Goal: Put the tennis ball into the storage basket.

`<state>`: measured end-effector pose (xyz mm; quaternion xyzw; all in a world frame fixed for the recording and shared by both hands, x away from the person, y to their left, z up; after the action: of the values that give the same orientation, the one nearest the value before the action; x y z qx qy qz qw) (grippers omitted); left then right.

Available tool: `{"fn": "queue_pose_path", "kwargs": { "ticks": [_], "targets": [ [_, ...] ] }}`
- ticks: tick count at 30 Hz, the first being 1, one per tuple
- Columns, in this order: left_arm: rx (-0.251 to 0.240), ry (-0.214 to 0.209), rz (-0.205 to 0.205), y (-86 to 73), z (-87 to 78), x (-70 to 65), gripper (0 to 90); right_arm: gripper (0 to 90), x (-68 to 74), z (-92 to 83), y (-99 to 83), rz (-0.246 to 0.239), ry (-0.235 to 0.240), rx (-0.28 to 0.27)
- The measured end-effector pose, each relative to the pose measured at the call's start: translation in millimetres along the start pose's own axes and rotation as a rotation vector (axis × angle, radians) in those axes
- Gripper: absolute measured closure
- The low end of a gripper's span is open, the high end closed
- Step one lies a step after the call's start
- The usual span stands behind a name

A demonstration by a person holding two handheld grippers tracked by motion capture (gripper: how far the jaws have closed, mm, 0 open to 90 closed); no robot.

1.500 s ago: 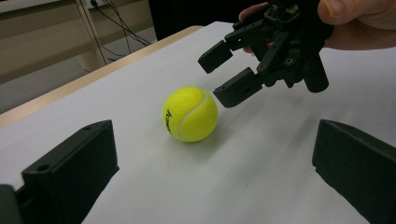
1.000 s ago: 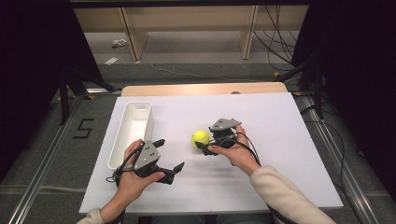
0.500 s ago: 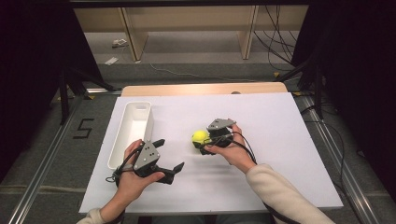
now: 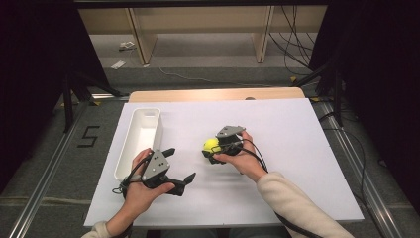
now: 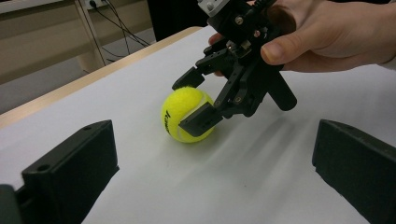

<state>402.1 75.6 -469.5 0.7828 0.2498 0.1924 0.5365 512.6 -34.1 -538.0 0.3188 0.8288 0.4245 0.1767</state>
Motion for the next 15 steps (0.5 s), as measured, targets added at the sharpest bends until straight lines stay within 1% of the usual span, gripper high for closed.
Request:
{"fn": "queue_pose_path", "kwargs": {
  "ticks": [9,15],
  "targets": [
    [0.0,0.001,0.0,0.0,-0.1,0.1,0.0,16.1,1.3,8.8,-4.1,-0.002,0.0,0.018],
    [0.0,0.001,0.001,-0.1,-0.5,0.3,0.0,16.2,0.2,10.7,-5.2,-0.005,-0.004,0.019]
  ]
}}
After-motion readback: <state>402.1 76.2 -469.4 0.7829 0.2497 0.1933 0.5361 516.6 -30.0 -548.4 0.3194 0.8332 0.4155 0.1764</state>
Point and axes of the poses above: each handheld gripper's, and its own axes: z roughly forward along the jaws, y roughly out of its top, x roughly to its left, the point moved 10 cm from there along z, roughly forward along the jaws, and after that the axes turned 5 degrees about -y, right-handed, at the moved point
